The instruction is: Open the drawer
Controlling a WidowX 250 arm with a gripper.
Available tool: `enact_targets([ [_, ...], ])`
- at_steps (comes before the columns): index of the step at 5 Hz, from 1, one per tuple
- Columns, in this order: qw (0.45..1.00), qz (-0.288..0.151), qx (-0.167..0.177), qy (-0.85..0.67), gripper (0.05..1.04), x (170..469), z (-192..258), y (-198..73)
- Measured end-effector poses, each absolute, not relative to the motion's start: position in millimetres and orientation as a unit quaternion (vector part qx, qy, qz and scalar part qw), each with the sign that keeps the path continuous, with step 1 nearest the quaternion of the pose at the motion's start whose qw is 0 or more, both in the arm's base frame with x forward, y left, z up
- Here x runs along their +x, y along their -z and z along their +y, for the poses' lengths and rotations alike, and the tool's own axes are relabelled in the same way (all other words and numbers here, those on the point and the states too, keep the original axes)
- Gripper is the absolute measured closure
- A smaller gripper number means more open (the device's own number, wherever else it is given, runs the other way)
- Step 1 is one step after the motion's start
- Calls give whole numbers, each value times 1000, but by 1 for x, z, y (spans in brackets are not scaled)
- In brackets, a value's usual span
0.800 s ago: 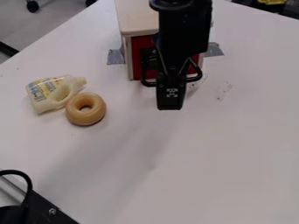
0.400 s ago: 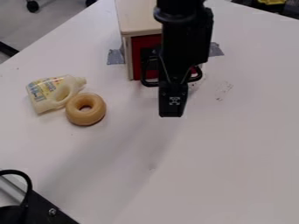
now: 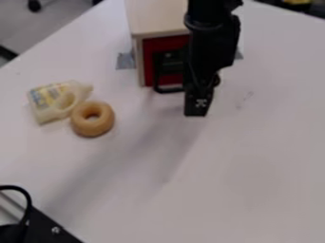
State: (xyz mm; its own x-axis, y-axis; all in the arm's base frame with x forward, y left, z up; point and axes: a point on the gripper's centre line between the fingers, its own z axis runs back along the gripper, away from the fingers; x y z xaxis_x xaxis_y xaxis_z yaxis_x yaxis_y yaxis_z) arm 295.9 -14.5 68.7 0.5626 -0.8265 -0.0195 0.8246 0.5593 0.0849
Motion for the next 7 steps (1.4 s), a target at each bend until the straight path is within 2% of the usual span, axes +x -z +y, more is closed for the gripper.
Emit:
enact_targets([
  [1, 878, -22, 59, 474, 86, 317, -8, -63],
  [2, 877, -13, 58, 477, 86, 330, -1, -52],
  [5, 874, 11, 53, 482, 86, 332, 4, -31],
  [7, 868, 2, 75, 491, 119, 335, 8, -25],
])
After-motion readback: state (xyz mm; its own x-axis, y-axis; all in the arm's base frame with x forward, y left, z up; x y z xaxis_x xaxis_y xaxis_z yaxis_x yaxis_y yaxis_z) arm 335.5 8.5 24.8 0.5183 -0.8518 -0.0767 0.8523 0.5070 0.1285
